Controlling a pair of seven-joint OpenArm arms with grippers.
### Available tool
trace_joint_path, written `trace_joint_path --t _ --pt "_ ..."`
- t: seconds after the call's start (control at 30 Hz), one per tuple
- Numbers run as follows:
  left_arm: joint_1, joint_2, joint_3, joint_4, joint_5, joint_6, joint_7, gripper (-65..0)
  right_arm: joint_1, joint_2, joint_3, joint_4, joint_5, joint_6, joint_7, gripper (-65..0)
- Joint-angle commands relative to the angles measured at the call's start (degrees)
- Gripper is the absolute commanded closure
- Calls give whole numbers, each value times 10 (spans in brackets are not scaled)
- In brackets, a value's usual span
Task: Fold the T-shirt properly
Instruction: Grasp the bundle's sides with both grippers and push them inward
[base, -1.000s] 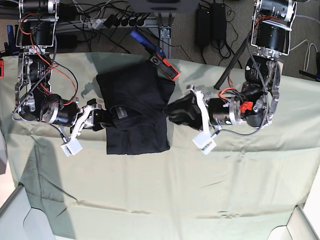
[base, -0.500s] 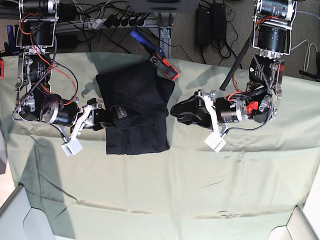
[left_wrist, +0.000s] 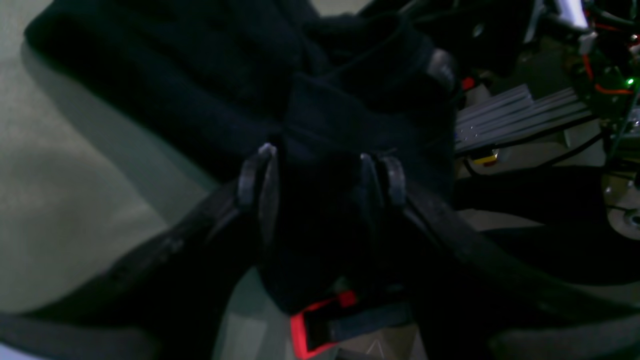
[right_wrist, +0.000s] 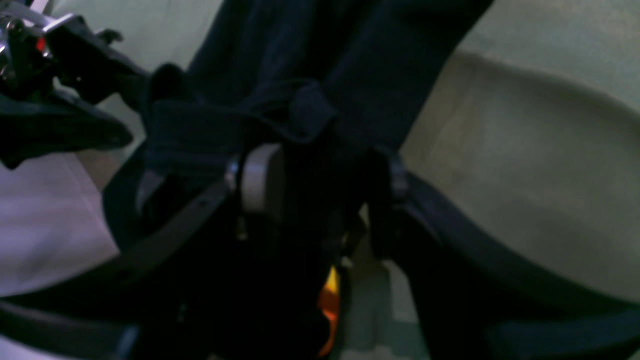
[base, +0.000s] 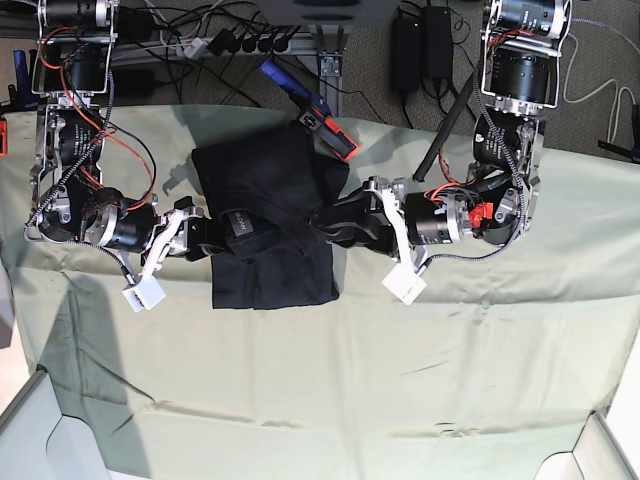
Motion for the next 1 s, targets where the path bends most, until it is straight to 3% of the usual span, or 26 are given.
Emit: trace_joint_path --t 0.0,0.07,0.2,0.23,0.37,0.67,0.97 --pt "-10 0 0 9 -14 -4 -11 -298 11 7 3 8 11 46 7 -267" --pt "-9 1 0 9 -13 -4 -13 -285 11 7 3 8 11 46 7 -225" --pt "-9 7 0 9 2 -4 -14 -153 11 7 3 8 11 46 11 -18" --pt "-9 8 0 9 1 -4 -14 -126 11 7 3 8 11 46 14 0" --pt "-9 8 1 9 2 -4 -9 0 11 7 3 8 -3 46 27 0" --pt "-43 7 1 9 8 -4 -5 0 49 7 3 8 -11 47 42 0" --pt "-86 6 1 9 62 -4 -25 0 82 7 3 -3 -16 47 55 0"
